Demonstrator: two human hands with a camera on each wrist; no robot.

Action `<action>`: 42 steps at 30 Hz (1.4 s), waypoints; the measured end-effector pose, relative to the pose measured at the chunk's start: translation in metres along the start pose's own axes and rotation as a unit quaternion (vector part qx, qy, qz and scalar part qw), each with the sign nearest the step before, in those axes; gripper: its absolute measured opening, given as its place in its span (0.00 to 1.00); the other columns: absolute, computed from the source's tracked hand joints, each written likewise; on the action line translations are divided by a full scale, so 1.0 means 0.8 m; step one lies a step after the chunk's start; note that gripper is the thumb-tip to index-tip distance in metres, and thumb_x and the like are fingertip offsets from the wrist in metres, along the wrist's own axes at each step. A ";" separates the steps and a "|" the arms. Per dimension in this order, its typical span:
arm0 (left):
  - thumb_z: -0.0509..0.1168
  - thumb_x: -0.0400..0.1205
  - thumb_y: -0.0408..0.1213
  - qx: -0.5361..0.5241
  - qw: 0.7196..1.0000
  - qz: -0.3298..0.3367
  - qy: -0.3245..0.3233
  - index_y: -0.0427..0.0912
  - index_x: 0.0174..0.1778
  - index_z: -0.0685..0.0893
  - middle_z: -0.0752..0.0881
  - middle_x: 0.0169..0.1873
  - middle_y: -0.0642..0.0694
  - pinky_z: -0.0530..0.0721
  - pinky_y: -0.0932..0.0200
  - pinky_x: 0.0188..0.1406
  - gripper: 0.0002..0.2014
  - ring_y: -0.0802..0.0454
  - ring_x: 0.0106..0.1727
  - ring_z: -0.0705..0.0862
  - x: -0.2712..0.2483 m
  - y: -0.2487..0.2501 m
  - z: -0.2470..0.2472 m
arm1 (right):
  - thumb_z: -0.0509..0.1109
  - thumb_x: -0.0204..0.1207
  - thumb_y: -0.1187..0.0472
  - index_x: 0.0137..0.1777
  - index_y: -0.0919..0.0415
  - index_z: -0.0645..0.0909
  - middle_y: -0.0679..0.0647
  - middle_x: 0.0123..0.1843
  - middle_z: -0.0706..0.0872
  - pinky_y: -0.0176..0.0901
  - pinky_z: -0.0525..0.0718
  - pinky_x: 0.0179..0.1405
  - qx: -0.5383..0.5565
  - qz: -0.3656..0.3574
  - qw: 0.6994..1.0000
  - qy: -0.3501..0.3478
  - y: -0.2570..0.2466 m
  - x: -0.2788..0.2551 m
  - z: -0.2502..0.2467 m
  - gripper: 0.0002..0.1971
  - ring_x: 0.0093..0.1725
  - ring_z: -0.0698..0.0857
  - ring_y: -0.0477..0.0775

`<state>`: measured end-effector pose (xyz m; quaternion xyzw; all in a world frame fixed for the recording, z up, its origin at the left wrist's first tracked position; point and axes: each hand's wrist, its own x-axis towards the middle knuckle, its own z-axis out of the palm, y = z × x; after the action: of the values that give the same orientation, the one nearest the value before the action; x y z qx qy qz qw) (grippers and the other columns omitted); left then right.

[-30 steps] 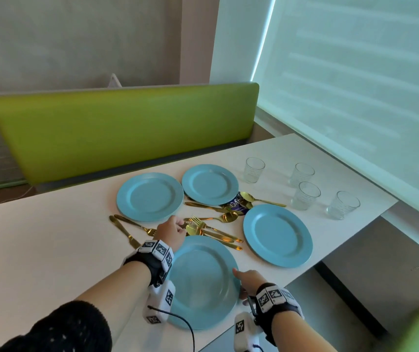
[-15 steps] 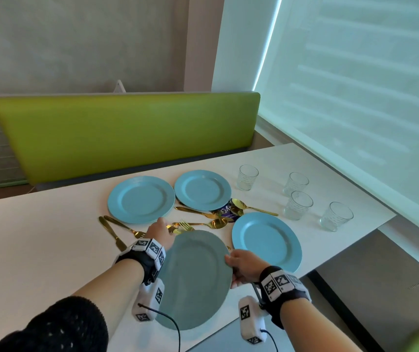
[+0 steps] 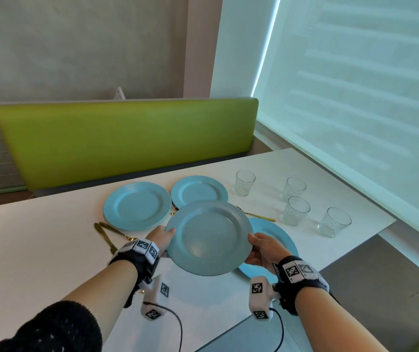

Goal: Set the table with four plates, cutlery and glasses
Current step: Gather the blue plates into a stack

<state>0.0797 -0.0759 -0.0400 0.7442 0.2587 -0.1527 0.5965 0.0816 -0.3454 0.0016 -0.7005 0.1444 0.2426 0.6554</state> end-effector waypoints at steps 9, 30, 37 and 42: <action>0.60 0.83 0.31 -0.057 0.996 0.038 0.062 0.41 0.40 0.81 0.84 0.41 0.38 0.83 0.40 0.59 0.08 0.38 0.50 0.84 0.006 0.029 0.018 | 0.58 0.85 0.50 0.52 0.65 0.80 0.59 0.39 0.84 0.46 0.82 0.35 -0.059 0.065 0.983 0.160 0.025 0.035 -0.049 0.18 0.35 0.82 0.57; 0.60 0.83 0.32 -0.082 0.995 -0.019 0.051 0.35 0.55 0.82 0.85 0.55 0.33 0.81 0.39 0.65 0.08 0.35 0.61 0.84 0.035 0.039 0.048 | 0.55 0.84 0.52 0.62 0.73 0.77 0.67 0.57 0.81 0.62 0.79 0.67 -0.026 0.141 0.936 0.321 0.087 0.067 -0.102 0.23 0.60 0.82 0.69; 0.61 0.82 0.34 -0.063 0.998 -0.010 0.019 0.31 0.59 0.82 0.86 0.57 0.32 0.82 0.39 0.64 0.13 0.34 0.58 0.85 0.076 0.023 0.064 | 0.49 0.87 0.54 0.65 0.80 0.77 0.75 0.63 0.81 0.57 0.77 0.66 -0.053 0.114 0.916 0.382 0.014 0.012 -0.074 0.28 0.64 0.81 0.72; 0.59 0.84 0.33 -0.013 1.000 0.015 -0.017 0.28 0.62 0.80 0.84 0.59 0.34 0.77 0.56 0.53 0.15 0.42 0.52 0.81 0.040 0.056 0.056 | 0.50 0.86 0.53 0.64 0.79 0.77 0.74 0.64 0.81 0.58 0.77 0.67 -0.036 0.071 0.911 0.405 -0.012 0.002 -0.063 0.28 0.64 0.80 0.72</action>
<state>0.1350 -0.1200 -0.0314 0.7373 0.2390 -0.1529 0.6131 0.0959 -0.3942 0.0101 -0.7496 0.4380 -0.0114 0.4962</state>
